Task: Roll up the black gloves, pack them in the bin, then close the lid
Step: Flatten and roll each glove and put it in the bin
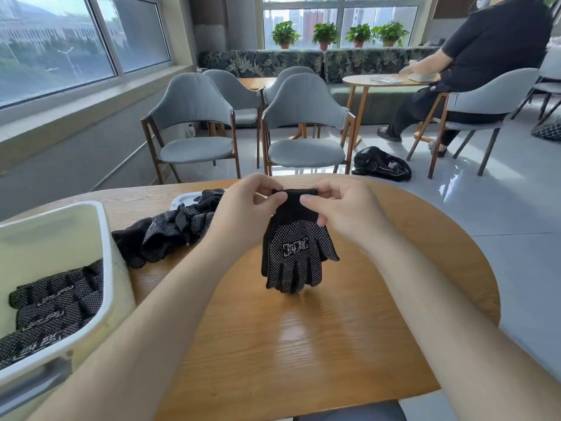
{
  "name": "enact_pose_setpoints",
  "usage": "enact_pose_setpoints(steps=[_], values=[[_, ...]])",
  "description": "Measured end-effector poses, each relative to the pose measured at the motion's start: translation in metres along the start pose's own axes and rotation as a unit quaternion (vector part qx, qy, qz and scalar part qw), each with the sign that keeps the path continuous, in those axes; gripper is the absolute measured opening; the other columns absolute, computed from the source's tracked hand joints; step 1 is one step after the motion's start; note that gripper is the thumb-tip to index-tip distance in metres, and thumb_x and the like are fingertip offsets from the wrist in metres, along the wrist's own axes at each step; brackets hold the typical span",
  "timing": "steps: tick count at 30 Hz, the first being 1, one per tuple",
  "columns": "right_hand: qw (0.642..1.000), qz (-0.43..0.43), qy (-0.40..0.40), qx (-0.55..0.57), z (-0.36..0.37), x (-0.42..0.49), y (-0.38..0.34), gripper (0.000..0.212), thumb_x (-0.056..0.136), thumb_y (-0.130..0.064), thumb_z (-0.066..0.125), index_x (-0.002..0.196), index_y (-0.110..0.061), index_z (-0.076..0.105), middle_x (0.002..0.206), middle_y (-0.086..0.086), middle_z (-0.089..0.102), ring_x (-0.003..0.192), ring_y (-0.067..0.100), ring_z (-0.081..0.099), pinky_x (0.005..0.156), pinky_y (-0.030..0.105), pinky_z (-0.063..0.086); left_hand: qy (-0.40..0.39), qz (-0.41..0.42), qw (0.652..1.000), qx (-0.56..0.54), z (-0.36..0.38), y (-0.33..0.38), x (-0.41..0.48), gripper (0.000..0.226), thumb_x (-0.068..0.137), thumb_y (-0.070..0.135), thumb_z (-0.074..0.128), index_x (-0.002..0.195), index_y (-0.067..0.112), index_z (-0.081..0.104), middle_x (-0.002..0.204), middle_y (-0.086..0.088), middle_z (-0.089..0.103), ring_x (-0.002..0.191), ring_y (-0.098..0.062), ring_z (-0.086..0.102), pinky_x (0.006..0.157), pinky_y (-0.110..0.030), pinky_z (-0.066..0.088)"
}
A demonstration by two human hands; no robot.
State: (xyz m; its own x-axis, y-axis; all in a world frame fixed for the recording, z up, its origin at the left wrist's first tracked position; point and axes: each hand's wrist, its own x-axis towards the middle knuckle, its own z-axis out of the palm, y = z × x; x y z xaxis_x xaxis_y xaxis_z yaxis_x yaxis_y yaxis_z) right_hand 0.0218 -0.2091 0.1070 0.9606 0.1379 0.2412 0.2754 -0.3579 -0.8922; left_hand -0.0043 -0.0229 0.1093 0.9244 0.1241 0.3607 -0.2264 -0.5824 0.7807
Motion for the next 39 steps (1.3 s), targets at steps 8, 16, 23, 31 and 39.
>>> enact_pose_setpoints(steps=[8, 16, 23, 31, 39], values=[[0.993, -0.105, 0.042, -0.013, -0.007, 0.020, -0.020, 0.013, 0.091, -0.020, 0.076, 0.104, -0.024, 0.076, 0.093, -0.011, 0.076, 0.083, 0.003, 0.074, 0.071, 0.020, 0.059, 0.079, 0.080, 0.993, -0.023, -0.006, 0.016, 0.015, 0.014, 0.095, 0.018, 0.068, 0.106, 0.025, 0.063, 0.090, 0.014, 0.069, 0.068, 0.003, 0.063, 0.062, -0.009, 0.045], [0.976, -0.125, -0.060, -0.169, 0.023, -0.046, 0.091, 0.015, 0.084, -0.018, 0.081, 0.097, -0.025, 0.077, 0.100, -0.019, 0.070, 0.096, 0.006, 0.064, 0.089, 0.034, 0.054, -0.086, 0.135, 0.981, 0.114, 0.038, -0.093, -0.058, 0.018, 0.086, 0.014, 0.078, 0.101, 0.019, 0.071, 0.089, 0.015, 0.055, 0.080, -0.002, 0.050, 0.079, -0.029, 0.048], [0.966, -0.153, -0.070, -0.197, 0.031, -0.095, 0.125, 0.019, 0.081, -0.018, 0.084, 0.097, -0.025, 0.077, 0.108, -0.017, 0.069, 0.110, 0.008, 0.057, 0.096, 0.023, 0.046, -0.120, 0.241, 0.952, 0.141, 0.041, -0.124, -0.093, 0.014, 0.087, 0.024, 0.078, 0.099, 0.019, 0.073, 0.100, 0.010, 0.065, 0.096, -0.018, 0.057, 0.083, -0.041, 0.051], [0.960, -0.174, -0.139, -0.168, 0.019, -0.111, 0.120, 0.013, 0.085, -0.037, 0.073, 0.093, -0.027, 0.076, 0.110, -0.019, 0.066, 0.112, 0.007, 0.056, 0.093, 0.028, 0.047, -0.175, 0.254, 0.942, 0.132, 0.029, -0.107, -0.113, 0.009, 0.086, 0.035, 0.073, 0.089, 0.027, 0.072, 0.096, 0.018, 0.061, 0.095, -0.008, 0.055, 0.082, -0.032, 0.040], [0.982, -0.052, -0.003, -0.179, 0.021, -0.042, 0.139, 0.015, 0.095, -0.036, 0.064, 0.105, -0.030, 0.073, 0.102, -0.010, 0.061, 0.096, 0.009, 0.056, 0.086, 0.036, 0.051, -0.140, 0.193, 0.965, 0.105, 0.066, -0.088, -0.077, 0.017, 0.095, 0.035, 0.062, 0.095, 0.021, 0.071, 0.098, 0.011, 0.065, 0.095, -0.015, 0.060, 0.089, -0.041, 0.048]])
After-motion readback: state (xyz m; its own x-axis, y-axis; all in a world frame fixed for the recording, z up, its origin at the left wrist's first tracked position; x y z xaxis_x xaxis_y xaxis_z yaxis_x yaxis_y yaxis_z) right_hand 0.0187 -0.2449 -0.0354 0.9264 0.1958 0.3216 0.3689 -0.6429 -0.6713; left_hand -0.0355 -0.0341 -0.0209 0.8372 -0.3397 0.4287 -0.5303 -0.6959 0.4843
